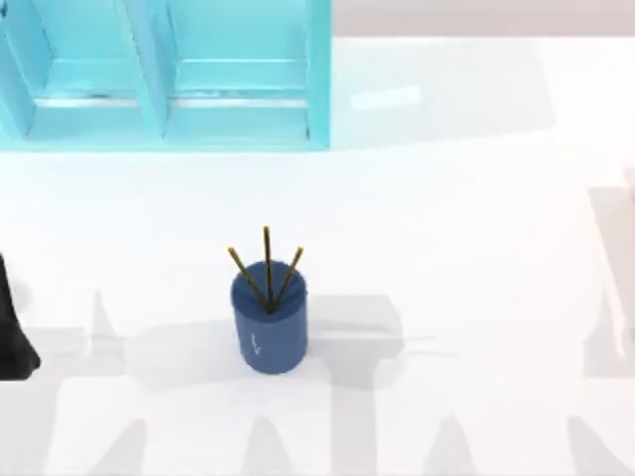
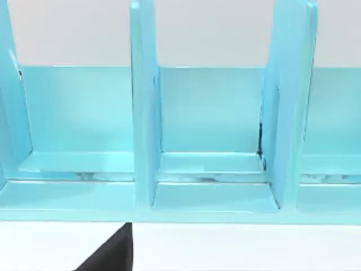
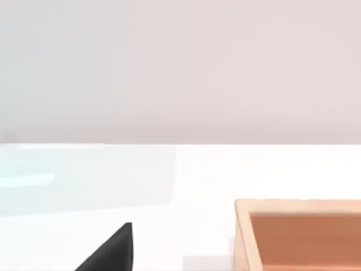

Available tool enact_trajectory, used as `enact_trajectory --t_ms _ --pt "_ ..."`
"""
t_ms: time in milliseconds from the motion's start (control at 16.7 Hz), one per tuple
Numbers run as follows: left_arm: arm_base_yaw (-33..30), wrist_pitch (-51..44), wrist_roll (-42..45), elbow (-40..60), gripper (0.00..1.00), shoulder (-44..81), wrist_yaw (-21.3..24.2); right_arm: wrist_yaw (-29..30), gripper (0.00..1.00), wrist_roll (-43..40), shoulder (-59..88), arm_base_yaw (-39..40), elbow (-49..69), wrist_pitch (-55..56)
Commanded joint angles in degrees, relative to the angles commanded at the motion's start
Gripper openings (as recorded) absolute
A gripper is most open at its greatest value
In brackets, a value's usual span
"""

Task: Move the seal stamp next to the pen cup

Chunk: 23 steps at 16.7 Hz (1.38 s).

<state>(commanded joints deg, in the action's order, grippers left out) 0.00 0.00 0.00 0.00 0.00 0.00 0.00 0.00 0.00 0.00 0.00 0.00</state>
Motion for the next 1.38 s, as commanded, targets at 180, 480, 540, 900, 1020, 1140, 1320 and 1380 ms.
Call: enact_trajectory --t_ms 180,480,540,900,1020,1140,1320,1380 --pt "0.13 -0.51 0.1 0.57 1.0 0.57 -0.03 0.0 1.0 0.0 0.0 0.0 0.0 0.0" --pt "2.17 -10.23 2.08 12.49 1.0 12.61 -0.27 0.0 1.0 0.0 0.0 0.0 0.0 0.0" --pt "2.75 -13.3 2.7 16.55 1.0 16.86 -0.28 0.0 1.0 0.0 0.0 0.0 0.0 0.0" --pt "6.65 -36.24 7.09 45.58 1.0 52.36 -0.09 0.0 1.0 0.0 0.0 0.0 0.0 0.0" --pt "8.02 -44.48 8.63 54.97 1.0 64.41 -0.02 0.0 1.0 0.0 0.0 0.0 0.0 0.0" --pt "9.33 -52.26 10.12 63.9 1.0 75.12 0.02 0.0 1.0 0.0 0.0 0.0 0.0 0.0" --pt "11.09 -62.32 12.15 76.6 1.0 89.44 0.06 0.0 1.0 0.0 0.0 0.0 0.0 0.0" --pt "11.6 -65.15 12.75 80.43 1.0 93.69 0.06 0.0 1.0 0.0 0.0 0.0 0.0 0.0"
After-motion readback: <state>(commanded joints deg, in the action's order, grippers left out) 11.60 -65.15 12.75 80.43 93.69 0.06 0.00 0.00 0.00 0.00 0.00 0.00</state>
